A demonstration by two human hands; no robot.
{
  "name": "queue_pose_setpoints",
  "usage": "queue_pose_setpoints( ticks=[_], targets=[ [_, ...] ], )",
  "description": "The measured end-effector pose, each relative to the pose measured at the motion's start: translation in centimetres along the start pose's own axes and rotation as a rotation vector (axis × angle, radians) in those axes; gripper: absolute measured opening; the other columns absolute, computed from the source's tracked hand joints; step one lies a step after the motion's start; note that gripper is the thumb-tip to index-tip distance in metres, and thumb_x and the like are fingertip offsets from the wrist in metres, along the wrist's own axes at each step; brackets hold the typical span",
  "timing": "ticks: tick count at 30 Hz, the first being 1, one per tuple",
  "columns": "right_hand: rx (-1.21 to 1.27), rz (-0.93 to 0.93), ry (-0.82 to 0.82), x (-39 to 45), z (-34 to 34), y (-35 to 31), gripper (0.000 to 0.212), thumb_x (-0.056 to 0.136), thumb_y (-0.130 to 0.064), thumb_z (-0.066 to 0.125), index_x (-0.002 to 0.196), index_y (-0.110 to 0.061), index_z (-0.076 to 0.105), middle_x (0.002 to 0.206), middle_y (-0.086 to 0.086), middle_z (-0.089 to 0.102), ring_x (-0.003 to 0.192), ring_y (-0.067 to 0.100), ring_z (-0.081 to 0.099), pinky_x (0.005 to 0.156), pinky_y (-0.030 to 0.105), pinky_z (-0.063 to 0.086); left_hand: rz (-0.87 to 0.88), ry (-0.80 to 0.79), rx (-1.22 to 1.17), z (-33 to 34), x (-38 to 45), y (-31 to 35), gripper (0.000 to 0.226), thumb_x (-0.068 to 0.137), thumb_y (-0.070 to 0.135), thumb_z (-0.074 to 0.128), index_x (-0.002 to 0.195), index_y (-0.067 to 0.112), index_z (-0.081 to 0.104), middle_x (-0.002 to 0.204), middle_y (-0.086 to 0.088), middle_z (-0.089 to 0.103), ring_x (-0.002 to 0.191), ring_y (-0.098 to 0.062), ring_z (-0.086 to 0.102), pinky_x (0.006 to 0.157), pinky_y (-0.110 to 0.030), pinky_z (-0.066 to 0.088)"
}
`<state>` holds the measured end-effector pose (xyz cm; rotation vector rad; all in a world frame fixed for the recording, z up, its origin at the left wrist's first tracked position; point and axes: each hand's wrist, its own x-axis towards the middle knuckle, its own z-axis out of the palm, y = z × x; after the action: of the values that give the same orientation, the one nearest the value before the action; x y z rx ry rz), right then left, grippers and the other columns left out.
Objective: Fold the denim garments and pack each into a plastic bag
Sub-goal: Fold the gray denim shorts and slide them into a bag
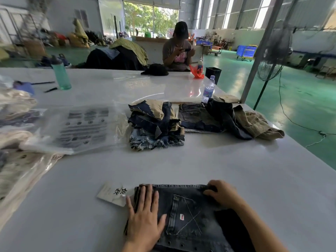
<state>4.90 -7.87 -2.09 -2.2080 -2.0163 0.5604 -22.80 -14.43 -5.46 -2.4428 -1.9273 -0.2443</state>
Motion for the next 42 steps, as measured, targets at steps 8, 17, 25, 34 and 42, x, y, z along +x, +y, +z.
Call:
queue_pose_setpoints(
  ticks=[8, 17, 25, 34, 42],
  targets=[
    [-0.316, 0.129, 0.022, -0.3, -0.5, -2.3, 0.028, 0.091, -0.021, 0.046, 0.117, -0.027, 0.055, 0.126, -0.002, 0.055, 0.116, 0.019, 0.053, 0.092, 0.036, 0.04, 0.157, -0.269, -0.029, 0.5, 3.2, 0.1, 0.073, 0.094, 0.058, 0.02, 0.149, 0.021, -0.011, 0.15, 0.001, -0.038, 0.133, -0.021, -0.04, 0.107, -0.055, -0.024],
    [-0.263, -0.251, 0.03, 2.9, 5.8, -7.7, 0.061, 0.087, -0.07, 0.006, 0.141, -0.051, 0.028, 0.158, -0.018, 0.008, 0.147, 0.009, -0.009, 0.117, 0.051, -0.004, 0.094, 0.371, -0.412, -2.1, 9.4, -7.1, 0.03, 0.088, 0.017, 0.049, 0.061, 0.006, 0.058, 0.063, -0.008, 0.059, 0.06, -0.025, 0.056, 0.057, -0.038, 0.05],
    [-0.17, 0.03, 0.21, 4.8, 4.1, -2.6, 0.061, 0.086, -0.066, 0.018, 0.134, -0.044, 0.047, 0.155, -0.011, 0.026, 0.147, 0.013, 0.009, 0.119, 0.041, 0.013, -0.409, 0.063, 0.053, -0.5, 20.4, -21.7, 0.025, 0.094, 0.011, 0.043, 0.113, 0.003, 0.058, 0.119, -0.017, 0.057, 0.111, -0.034, 0.051, 0.086, -0.04, 0.042],
    [0.006, -0.064, 0.509, 5.2, 4.3, -4.0, 0.088, 0.089, -0.072, 0.009, 0.096, -0.017, 0.077, 0.118, 0.011, 0.067, 0.11, 0.035, 0.063, 0.089, 0.051, 0.05, -0.549, -0.143, 0.239, 0.0, 24.7, -27.3, 0.014, 0.092, 0.02, 0.054, 0.093, 0.019, 0.067, 0.104, -0.009, 0.069, 0.095, -0.028, 0.063, 0.073, -0.03, 0.046],
    [0.079, -0.075, 0.642, 5.2, 4.3, -4.7, 0.089, 0.089, -0.071, 0.013, 0.087, -0.01, 0.078, 0.109, 0.015, 0.07, 0.102, 0.039, 0.066, 0.08, 0.052, 0.052, -0.545, 0.102, -0.072, -6.1, 22.6, -24.5, 0.034, 0.096, 0.035, 0.052, 0.086, 0.006, 0.067, 0.09, -0.019, 0.068, 0.086, -0.036, 0.063, 0.065, -0.036, 0.043]
  ],
)
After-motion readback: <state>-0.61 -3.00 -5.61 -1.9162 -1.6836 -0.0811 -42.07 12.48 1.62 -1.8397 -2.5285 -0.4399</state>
